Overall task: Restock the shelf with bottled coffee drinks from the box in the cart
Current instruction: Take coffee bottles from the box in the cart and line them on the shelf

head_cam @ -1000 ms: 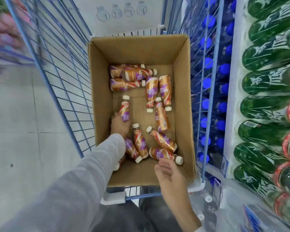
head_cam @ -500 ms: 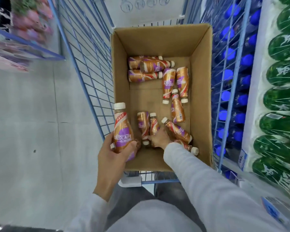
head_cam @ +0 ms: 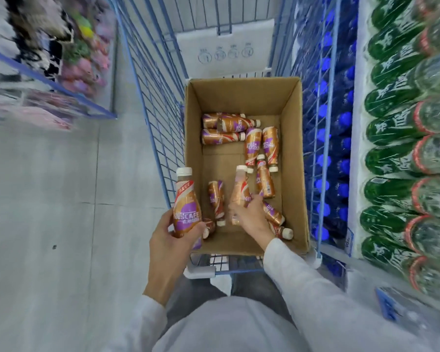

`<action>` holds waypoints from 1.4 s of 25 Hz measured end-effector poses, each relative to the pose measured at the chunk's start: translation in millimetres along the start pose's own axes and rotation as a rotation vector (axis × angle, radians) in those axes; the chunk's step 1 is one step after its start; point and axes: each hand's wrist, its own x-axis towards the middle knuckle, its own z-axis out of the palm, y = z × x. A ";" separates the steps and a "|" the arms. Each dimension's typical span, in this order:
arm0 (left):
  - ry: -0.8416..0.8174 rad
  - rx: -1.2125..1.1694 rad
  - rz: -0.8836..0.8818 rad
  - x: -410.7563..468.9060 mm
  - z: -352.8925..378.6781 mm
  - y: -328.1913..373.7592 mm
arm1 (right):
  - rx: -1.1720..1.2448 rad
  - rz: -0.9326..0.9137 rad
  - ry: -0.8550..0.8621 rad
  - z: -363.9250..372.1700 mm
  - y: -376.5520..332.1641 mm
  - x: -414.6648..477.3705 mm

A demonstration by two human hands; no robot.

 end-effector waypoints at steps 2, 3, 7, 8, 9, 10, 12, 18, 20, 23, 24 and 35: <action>-0.025 -0.029 0.076 -7.9 -4.5 17.1 | 0.095 -0.090 0.018 -21.4 -24.0 -42.6; -0.039 -0.050 0.116 -12.2 -7.2 25.6 | 0.119 -0.132 0.037 -30.6 -35.8 -63.8; -0.134 -0.093 0.282 -38.9 -18.1 64.0 | 0.180 -0.314 0.190 -65.7 -71.2 -145.5; -0.166 -0.110 0.318 -47.2 -20.7 70.5 | 0.214 -0.358 0.216 -71.0 -74.9 -164.9; -0.203 -0.126 0.359 -58.0 -25.0 75.8 | 0.249 -0.404 0.246 -74.6 -76.1 -186.9; -0.241 -0.137 0.404 -68.1 -29.3 79.6 | 0.278 -0.445 0.275 -76.7 -75.6 -207.9; -0.313 -0.145 0.492 -88.9 -38.1 83.7 | 0.334 -0.504 0.347 -78.4 -69.4 -247.5; -0.545 -0.086 0.665 -151.5 -49.5 83.0 | 0.484 -0.563 0.605 -80.7 -13.4 -350.2; -0.647 -0.036 0.749 -179.4 -42.1 81.0 | 0.537 -0.534 0.713 -86.4 12.1 -383.5; -0.794 -0.003 0.809 -225.4 -24.3 74.9 | 0.602 -0.519 0.874 -100.6 46.6 -427.9; -0.850 0.010 0.833 -243.7 -15.7 72.5 | 0.635 -0.517 0.931 -107.7 60.7 -444.0; -1.345 0.155 1.075 -486.7 95.6 10.6 | 0.820 -0.496 1.430 -184.4 250.9 -622.6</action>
